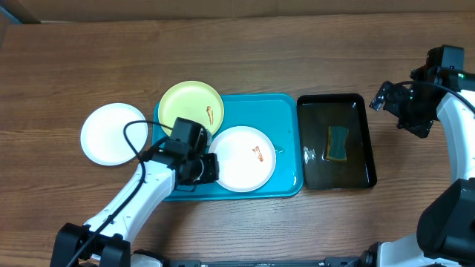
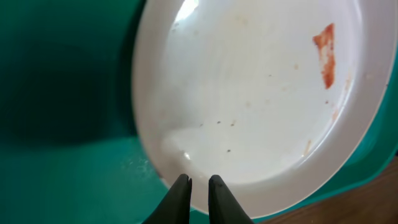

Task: Clean dirty plates on tray and stack at the side
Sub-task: 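Grip the pink-white plate rim and slide it right across the tray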

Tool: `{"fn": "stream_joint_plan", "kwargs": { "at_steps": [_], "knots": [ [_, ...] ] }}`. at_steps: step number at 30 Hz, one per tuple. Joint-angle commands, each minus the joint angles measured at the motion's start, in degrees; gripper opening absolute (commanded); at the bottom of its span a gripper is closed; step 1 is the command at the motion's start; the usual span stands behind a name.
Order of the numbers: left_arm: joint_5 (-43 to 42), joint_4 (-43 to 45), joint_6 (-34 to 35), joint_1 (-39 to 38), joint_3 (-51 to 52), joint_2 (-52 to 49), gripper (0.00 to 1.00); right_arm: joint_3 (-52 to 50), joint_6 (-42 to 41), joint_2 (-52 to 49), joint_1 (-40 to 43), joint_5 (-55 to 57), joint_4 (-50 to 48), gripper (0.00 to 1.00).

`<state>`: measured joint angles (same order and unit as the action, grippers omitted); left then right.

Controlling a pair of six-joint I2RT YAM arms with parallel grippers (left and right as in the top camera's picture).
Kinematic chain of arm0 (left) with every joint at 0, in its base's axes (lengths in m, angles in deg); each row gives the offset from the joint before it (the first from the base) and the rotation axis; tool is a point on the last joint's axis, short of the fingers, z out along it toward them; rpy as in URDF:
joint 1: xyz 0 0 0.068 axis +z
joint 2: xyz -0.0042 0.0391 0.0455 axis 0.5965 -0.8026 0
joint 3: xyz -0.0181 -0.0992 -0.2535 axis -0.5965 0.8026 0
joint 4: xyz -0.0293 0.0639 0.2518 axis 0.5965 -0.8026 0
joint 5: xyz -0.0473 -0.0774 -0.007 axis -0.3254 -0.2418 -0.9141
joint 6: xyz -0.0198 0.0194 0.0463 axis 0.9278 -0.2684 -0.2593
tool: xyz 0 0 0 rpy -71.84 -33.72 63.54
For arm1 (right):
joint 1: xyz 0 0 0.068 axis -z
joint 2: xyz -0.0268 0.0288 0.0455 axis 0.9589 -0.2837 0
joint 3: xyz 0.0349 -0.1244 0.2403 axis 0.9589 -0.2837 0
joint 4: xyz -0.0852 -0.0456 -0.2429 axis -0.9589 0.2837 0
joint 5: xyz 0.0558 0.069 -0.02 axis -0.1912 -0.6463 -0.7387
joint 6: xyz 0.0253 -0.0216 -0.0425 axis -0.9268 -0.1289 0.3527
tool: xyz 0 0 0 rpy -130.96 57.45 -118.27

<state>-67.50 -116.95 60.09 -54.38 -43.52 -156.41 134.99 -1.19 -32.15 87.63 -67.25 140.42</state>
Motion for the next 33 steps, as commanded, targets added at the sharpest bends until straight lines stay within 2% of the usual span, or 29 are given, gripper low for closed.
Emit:
{"fn": "stream_joint_plan", "kwargs": {
  "at_steps": [1, 3, 6, 7, 12, 18, 22, 33],
  "knots": [
    [0.3, 3.1, -0.2, -2.4, 0.1, -0.2, 0.14, 1.1, -0.2, 0.8, 0.0, -0.3, -0.3, 1.00],
    [3.0, 4.2, -0.1, -3.2, 0.1, -0.3, 0.17, 1.1, -0.2, 0.8, 0.0, -0.3, -0.3, 1.00],
    [6.5, 2.9, 0.0, -3.2, -0.3, -0.3, 0.41, 1.1, -0.2, 0.8, 0.0, -0.3, -0.3, 1.00],
    [8.1, 2.2, 0.0, -3.0, -0.6, -0.3, 0.43, 1.1, -0.2, 0.8, 0.0, -0.3, -0.3, 1.00],
    [13.2, -0.8, -0.1, -2.4, -3.0, -0.7, 0.44, 1.1, -0.2, 0.8, 0.0, -0.3, -0.3, 1.00],
    [13.4, -1.1, -1.5, -2.4, -4.3, -3.2, 0.42, 1.1, -0.2, 0.8, 0.0, -0.3, -0.3, 1.00],
    [13.4, 0.9, -3.0, -2.5, -4.4, -8.5, 0.42, 1.1, -0.2, 0.8, 0.0, -0.3, -0.3, 1.00],
    [15.4, 2.5, -4.6, -2.5, -7.7, -9.9, 0.29, 1.1, -0.2, 0.8, 0.0, -0.3, -0.3, 1.00]
  ]
}}
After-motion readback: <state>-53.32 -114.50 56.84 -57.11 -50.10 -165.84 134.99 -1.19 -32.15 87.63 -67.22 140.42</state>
